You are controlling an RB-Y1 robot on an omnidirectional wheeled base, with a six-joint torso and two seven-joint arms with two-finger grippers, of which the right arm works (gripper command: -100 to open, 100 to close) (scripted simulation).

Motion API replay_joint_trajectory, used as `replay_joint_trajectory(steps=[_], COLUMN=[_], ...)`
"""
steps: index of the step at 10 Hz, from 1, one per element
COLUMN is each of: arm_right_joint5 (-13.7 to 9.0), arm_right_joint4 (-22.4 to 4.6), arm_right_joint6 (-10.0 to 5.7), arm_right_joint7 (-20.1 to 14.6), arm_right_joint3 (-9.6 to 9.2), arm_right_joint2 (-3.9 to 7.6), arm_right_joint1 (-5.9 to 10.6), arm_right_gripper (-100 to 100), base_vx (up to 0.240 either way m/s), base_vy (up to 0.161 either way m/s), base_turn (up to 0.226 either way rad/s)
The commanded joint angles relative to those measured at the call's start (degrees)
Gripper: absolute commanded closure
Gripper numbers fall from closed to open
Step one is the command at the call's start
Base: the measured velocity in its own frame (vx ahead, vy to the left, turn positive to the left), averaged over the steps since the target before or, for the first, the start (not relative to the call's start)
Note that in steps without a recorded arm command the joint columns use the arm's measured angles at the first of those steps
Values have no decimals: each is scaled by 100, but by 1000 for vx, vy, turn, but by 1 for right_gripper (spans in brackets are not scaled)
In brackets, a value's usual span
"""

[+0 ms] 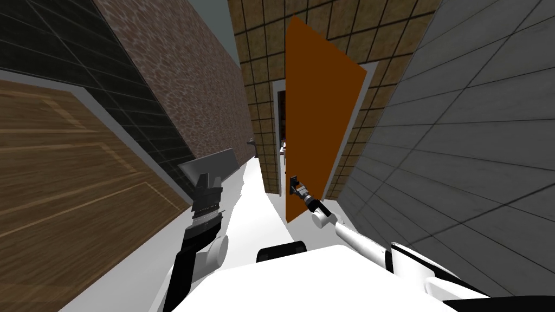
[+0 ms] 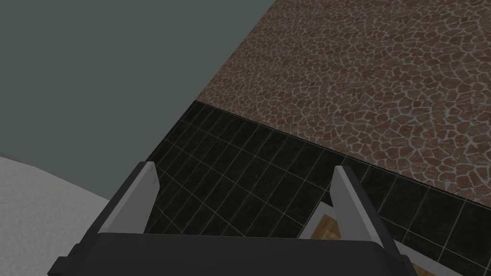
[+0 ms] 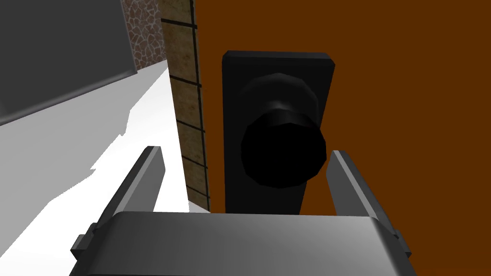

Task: Pull the door open

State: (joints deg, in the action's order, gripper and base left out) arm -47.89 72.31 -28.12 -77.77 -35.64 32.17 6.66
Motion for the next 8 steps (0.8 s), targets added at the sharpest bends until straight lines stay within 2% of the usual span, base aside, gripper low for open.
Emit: replay_joint_trajectory(steps=[1, 2, 3, 4, 8], arm_right_joint5=[-32, -55, -55, -55, -55], arm_right_joint4=[-127, -210, -141, -141, -141], arm_right_joint6=[-100, -137, -68, -68, -68], arm_right_joint7=[-152, -217, -134, -134, -134], arm_right_joint3=[60, 102, 104, 104, 104], arm_right_joint2=[125, 172, 103, 103, 103], arm_right_joint1=[47, 82, 82, 82, 82], arm_right_gripper=[-100, -100, -100, 100, 100], base_vx=[7, -16, -8, 4, 1], base_vy=[-48, -71, -41, 5, 10], base_turn=[245, 297, 64, -59, -2])
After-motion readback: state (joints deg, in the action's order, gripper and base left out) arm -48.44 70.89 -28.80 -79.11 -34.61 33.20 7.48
